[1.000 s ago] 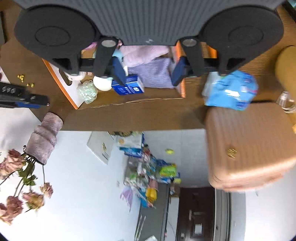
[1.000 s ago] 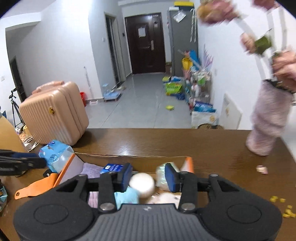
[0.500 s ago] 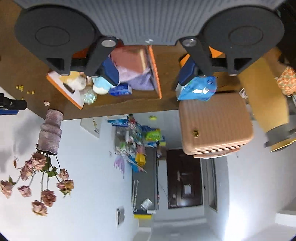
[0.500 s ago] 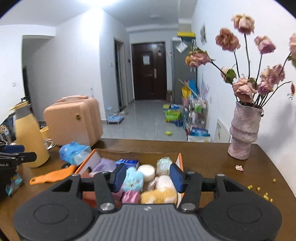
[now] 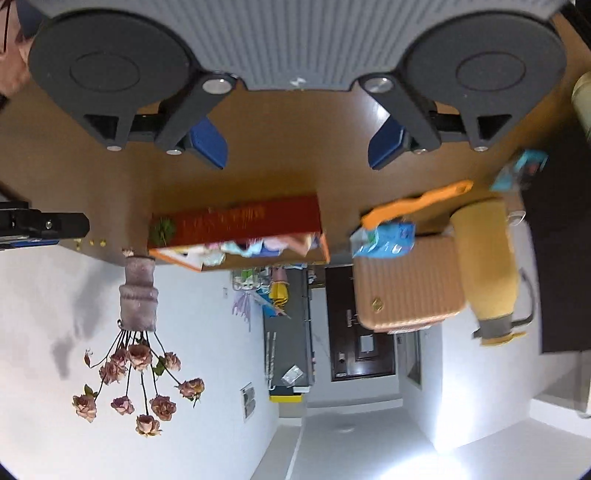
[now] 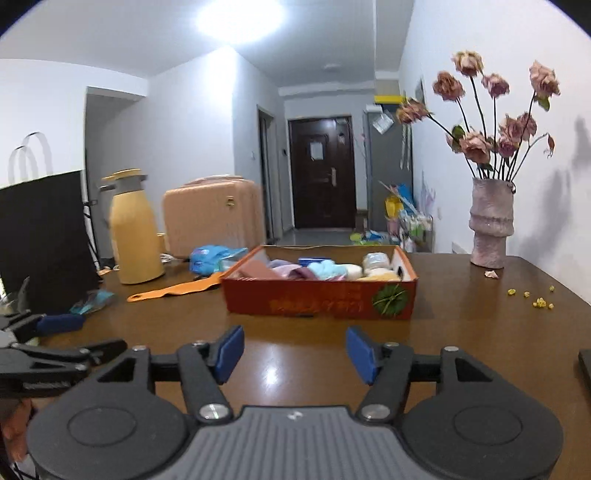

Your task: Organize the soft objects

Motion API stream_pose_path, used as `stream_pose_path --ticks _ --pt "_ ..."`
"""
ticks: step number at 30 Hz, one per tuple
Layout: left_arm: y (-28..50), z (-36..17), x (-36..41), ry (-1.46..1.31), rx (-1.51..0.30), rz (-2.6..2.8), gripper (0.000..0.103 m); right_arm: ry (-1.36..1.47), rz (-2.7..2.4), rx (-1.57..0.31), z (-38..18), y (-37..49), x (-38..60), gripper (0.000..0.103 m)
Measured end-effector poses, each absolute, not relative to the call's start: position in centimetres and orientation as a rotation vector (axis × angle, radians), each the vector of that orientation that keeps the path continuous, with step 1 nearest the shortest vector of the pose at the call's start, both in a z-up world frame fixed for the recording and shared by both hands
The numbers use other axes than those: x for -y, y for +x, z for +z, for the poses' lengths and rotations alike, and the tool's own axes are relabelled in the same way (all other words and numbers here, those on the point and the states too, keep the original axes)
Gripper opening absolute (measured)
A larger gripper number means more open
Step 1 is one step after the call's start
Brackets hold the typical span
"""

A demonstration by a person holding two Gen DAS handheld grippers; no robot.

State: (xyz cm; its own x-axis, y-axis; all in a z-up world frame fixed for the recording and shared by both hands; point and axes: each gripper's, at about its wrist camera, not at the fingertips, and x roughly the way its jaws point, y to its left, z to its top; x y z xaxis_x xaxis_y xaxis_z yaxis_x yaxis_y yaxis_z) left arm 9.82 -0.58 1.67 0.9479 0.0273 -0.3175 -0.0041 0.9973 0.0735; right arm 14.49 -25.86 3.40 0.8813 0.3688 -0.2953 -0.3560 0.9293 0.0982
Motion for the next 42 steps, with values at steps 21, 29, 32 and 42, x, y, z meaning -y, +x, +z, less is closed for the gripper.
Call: stream_pose_path --ticks 21,29,32,42 --pt "-0.3 0.5 0.3 0.038 -0.213 0.040 0.100 0.101 0.354 -0.254 -1.0 2.2 23.5 0.092" --pt "-0.2 0.3 0.0 0.025 -0.221 0.041 0.100 0.101 0.355 -0.255 -1.2 2.3 23.2 0.093" --pt "-0.2 0.3 0.1 0.026 -0.221 0.041 0.101 0.095 0.356 -0.256 -1.2 2.4 23.1 0.093" --pt "-0.3 0.3 0.2 0.033 -0.221 0.033 0.101 0.096 0.354 -0.264 -1.3 2.5 23.0 0.094"
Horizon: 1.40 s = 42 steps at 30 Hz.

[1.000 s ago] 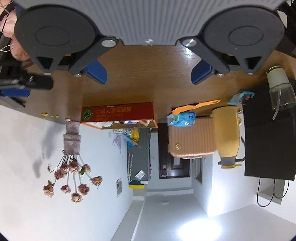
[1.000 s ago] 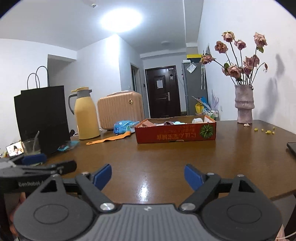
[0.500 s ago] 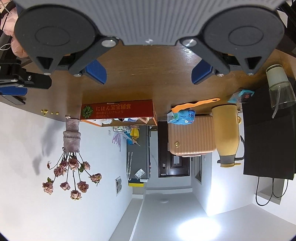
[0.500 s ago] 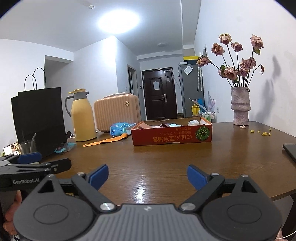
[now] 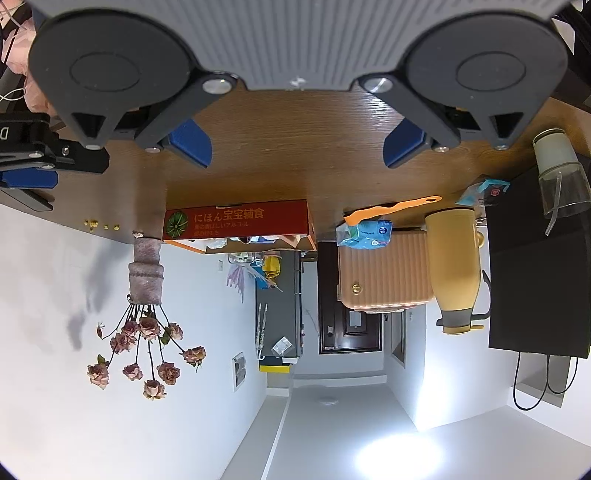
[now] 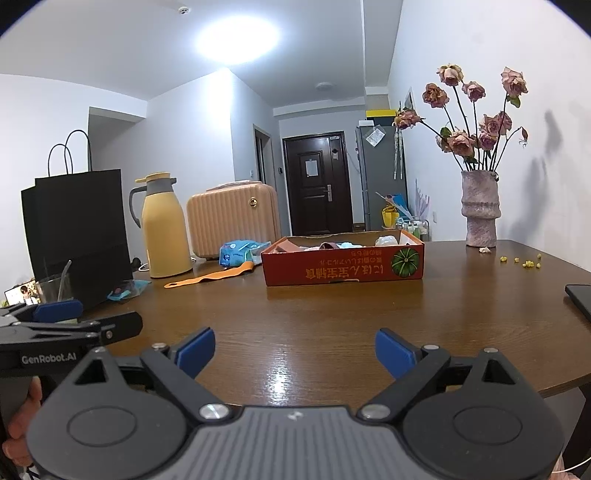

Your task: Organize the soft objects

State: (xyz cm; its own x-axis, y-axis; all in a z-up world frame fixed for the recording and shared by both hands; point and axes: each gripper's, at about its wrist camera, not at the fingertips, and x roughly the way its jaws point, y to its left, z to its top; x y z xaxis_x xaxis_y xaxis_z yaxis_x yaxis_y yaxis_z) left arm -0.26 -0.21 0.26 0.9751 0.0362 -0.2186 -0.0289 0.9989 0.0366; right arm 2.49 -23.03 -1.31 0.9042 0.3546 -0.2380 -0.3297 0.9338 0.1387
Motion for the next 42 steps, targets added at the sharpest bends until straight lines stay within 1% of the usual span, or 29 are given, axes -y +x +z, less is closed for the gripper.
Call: stream_pose_path --ticks 5,7,42 --pt "-0.27 0.29 0.22 0.033 -0.221 0.035 0.102 0.097 0.352 -0.264 -1.30 2.48 22.99 0.095" --pt "-0.27 0.29 0.20 0.033 -0.221 0.035 0.102 0.102 0.351 -0.263 -1.34 2.46 23.03 0.098" --pt "-0.29 -0.09 0.46 0.034 -0.230 0.027 0.103 0.108 0.342 -0.273 -1.74 2.50 23.02 0.099"
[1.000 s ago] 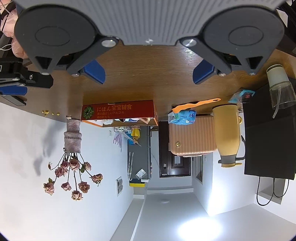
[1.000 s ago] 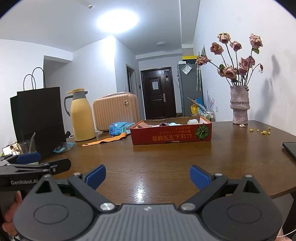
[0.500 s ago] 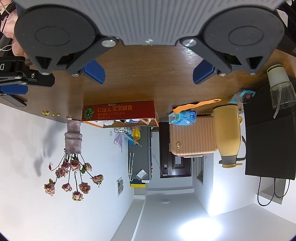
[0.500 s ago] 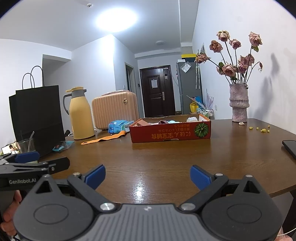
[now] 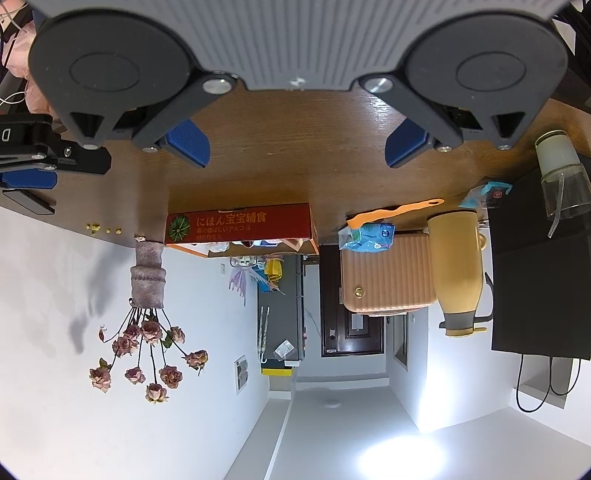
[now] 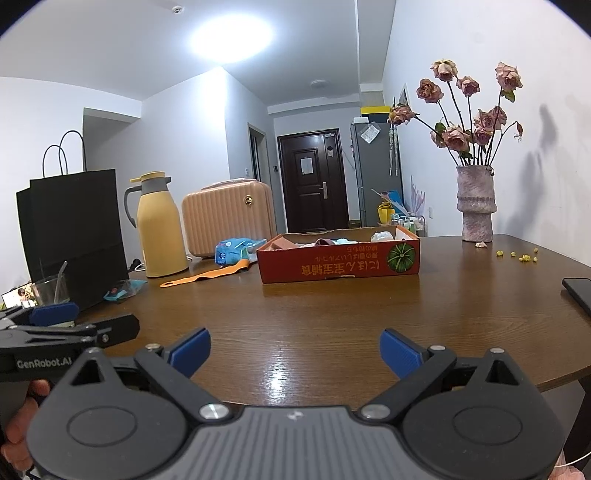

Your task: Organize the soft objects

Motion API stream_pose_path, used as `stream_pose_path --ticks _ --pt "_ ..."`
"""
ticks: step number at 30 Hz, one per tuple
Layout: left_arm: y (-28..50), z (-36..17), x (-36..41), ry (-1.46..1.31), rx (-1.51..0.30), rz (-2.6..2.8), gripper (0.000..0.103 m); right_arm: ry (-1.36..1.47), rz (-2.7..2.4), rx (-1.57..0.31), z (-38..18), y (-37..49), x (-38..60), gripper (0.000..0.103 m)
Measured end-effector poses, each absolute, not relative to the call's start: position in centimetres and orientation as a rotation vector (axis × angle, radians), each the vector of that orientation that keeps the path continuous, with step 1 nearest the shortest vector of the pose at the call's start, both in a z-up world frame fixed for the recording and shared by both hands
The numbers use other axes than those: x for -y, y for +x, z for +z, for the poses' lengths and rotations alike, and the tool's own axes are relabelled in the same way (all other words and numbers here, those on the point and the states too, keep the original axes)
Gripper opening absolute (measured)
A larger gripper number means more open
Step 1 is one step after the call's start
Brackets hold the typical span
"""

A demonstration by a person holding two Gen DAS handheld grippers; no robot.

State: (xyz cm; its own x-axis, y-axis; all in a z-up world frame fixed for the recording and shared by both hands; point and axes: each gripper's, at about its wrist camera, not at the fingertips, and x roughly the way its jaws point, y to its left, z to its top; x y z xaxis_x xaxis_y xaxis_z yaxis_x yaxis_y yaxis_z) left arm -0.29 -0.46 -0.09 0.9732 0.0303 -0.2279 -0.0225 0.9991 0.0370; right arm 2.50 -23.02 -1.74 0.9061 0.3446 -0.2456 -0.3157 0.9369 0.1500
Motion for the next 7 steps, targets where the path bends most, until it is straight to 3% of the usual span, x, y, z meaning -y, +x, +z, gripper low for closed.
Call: stream_pose_path --ticks 7 --pt "-0.37 0.00 0.27 0.031 -0.224 0.017 0.103 0.104 0.346 -0.274 -1.77 2.49 22.98 0.099"
